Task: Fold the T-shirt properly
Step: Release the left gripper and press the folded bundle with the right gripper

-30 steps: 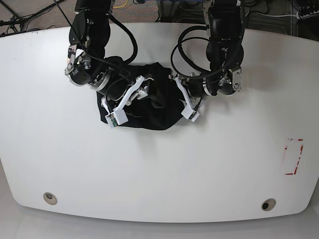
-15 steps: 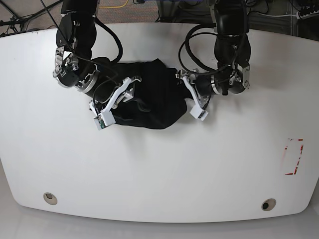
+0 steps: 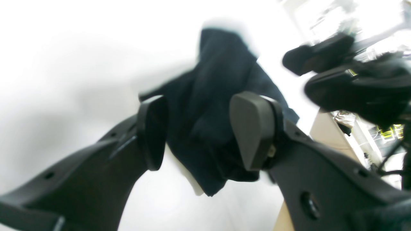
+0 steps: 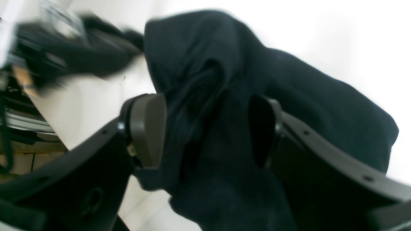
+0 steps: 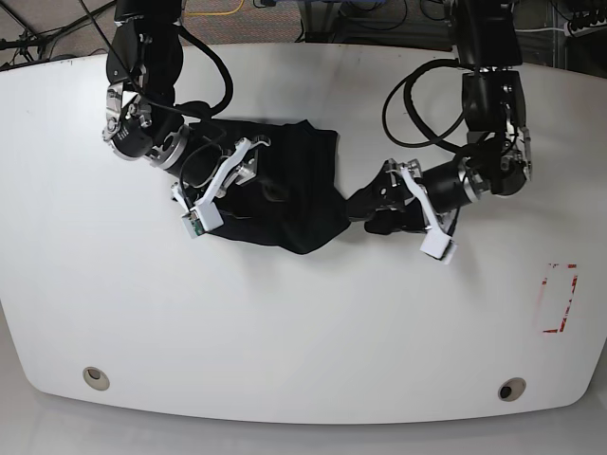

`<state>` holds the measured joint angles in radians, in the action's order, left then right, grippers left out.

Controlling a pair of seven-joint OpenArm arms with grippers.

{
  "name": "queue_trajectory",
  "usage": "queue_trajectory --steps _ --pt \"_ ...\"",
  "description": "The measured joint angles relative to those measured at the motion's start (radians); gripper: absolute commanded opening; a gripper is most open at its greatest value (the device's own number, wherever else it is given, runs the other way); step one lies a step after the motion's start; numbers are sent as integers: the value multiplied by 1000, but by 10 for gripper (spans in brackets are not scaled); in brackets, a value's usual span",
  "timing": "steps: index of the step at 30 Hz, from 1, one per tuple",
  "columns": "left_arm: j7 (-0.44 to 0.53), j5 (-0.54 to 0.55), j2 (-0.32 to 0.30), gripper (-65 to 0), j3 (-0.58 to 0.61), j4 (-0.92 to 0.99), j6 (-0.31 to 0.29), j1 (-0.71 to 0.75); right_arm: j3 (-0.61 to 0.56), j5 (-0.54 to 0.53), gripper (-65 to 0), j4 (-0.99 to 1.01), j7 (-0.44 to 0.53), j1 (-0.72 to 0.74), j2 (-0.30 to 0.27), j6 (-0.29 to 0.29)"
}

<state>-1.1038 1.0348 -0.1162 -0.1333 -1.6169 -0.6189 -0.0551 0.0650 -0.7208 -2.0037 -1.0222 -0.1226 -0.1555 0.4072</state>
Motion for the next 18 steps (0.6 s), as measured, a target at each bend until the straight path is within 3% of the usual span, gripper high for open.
queue_trajectory --steps 4,9,14,18 --pt "-4 53 -97 -318 -58 -70 -2 7 -61 -12 -271 0 -3 3 -23 3" --pt "4 69 -214 -318 -219 -114 0 41 -71 24 -282 0 1 0 -28 0" --pt "-4 65 -273 -318 -376 -120 2 97 -73 135 -390 0 1 -4 -27 1" --pt "-4 31 -312 -318 -479 -119 5 131 -138 252 -523 19 1 3 -32 0"
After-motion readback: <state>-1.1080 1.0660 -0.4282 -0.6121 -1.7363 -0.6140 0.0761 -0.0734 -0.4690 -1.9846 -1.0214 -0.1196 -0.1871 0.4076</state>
